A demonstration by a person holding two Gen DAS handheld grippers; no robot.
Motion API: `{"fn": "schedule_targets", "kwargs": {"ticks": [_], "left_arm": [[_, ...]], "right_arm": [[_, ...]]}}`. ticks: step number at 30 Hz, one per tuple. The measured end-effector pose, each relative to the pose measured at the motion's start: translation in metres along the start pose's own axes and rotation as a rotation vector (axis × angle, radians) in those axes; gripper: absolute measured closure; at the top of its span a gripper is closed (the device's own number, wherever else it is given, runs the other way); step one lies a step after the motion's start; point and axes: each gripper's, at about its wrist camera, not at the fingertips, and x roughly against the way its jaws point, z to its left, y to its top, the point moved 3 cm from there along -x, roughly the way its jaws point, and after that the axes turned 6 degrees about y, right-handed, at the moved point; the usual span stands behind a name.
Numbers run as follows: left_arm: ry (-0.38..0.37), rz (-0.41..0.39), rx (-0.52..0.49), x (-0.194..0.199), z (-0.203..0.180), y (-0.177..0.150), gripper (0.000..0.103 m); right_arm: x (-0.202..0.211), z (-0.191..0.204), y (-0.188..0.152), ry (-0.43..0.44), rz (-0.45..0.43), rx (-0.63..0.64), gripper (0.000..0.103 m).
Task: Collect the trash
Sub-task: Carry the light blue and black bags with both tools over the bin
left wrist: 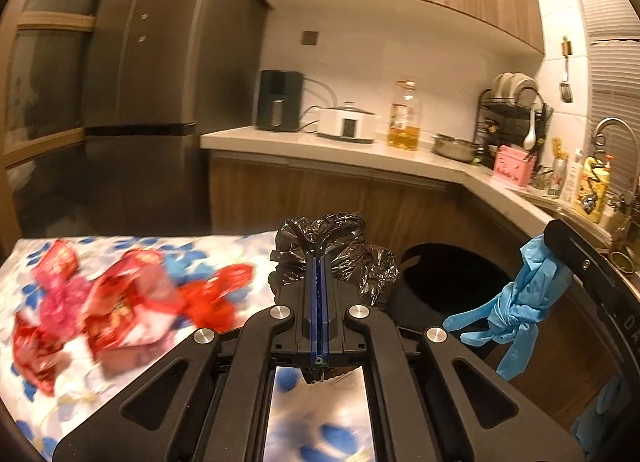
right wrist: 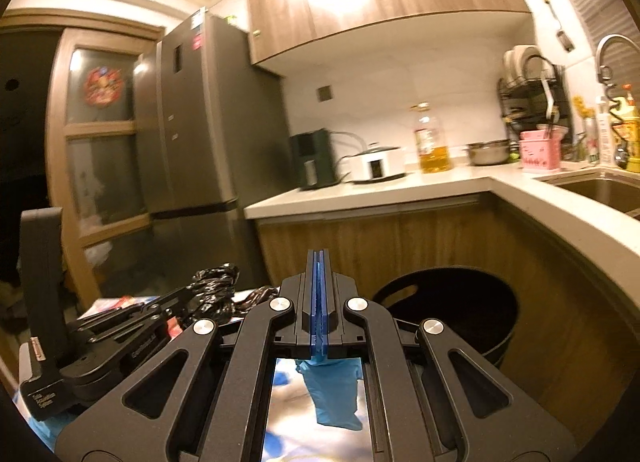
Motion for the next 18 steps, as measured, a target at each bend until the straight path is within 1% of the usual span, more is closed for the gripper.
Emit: {"fn": "schedule_targets", "kwargs": {"ticks": [3,9,14,18], "left_arm": [[-0.042,-0.013,-0.014,-0.008,-0.022,0.008,0.102],[-0.126,-0.031,-0.049,-0.029,-0.066,0.019,0.102],[-0.166,-0.017,-0.052,-0.049,-0.090,0.021,0.102],[-0.195,0.001,-0.054,-0.065,-0.102,0.019,0.102]], "right_arm": [[-0.003,-0.022,0.012,-0.046,-0.022,-0.018,0.102],[-0.011,-0.057,0.031,-0.109,-0.051,-0.030,0.102],[-0.024,-0.079,0.035,-0.135,-0.037,-0.044,0.102],[-0.036,-0.094,0.033,-0.145,-0.015,-0.062,0.102]]}}
